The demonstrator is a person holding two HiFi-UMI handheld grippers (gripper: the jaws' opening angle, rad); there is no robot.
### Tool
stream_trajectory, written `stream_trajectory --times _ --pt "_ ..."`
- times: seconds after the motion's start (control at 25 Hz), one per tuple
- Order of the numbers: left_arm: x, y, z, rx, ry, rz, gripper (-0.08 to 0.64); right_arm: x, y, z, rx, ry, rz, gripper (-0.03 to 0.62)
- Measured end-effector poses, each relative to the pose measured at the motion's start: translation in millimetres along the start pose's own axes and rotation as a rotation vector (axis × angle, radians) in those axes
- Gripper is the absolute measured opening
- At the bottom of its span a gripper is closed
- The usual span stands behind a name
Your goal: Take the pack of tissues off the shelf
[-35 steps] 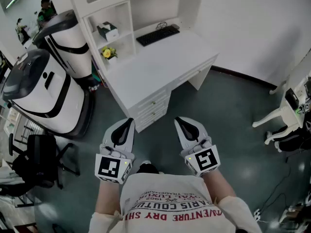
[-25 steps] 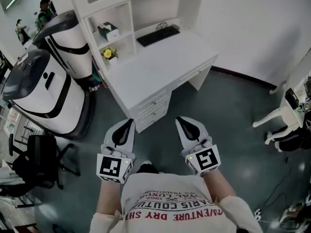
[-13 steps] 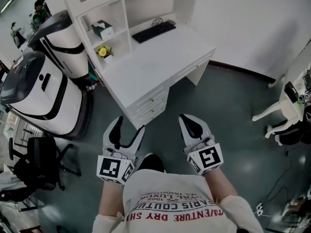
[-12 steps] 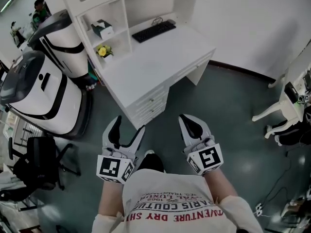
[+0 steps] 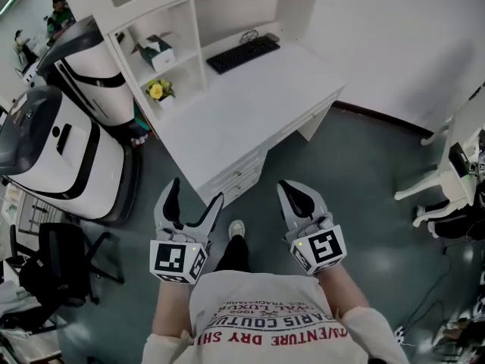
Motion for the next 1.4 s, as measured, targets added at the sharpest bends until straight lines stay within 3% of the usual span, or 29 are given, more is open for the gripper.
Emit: stream_trajectory --times 0.48,0.8,1.12,1.4 --pt "118.7 23.7 153.9 -0.001 0.083 -0.014 0.411 -86.7 16.7 185.8 0.029 0.048 -0.021 0.000" --pt "170.6 23.3 212.2 0.040 0.114 -0.009 0.411 -113.0 21.2 279.3 0.032 0.104 -0.028 0.000" --pt "195.6 19.4 234.5 0.061 0.218 -0.011 0.411 -121.5 16.1 348.7 0.031 0.244 -0.024 0.000" --pt "200.8 27.6 266.2 0.044 0.393 0.003 0.411 -152.9 16.3 409.5 0.006 0.415 -0.030 0.000"
Point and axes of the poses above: the fingertips, and each gripper's own axes: z forward along the fingers, x to its left, y out of its top, the point moved 10 cm from there along -z, backward along the fingers, and after that the axes turned 4 degrees about y, right-handed, at the moved point
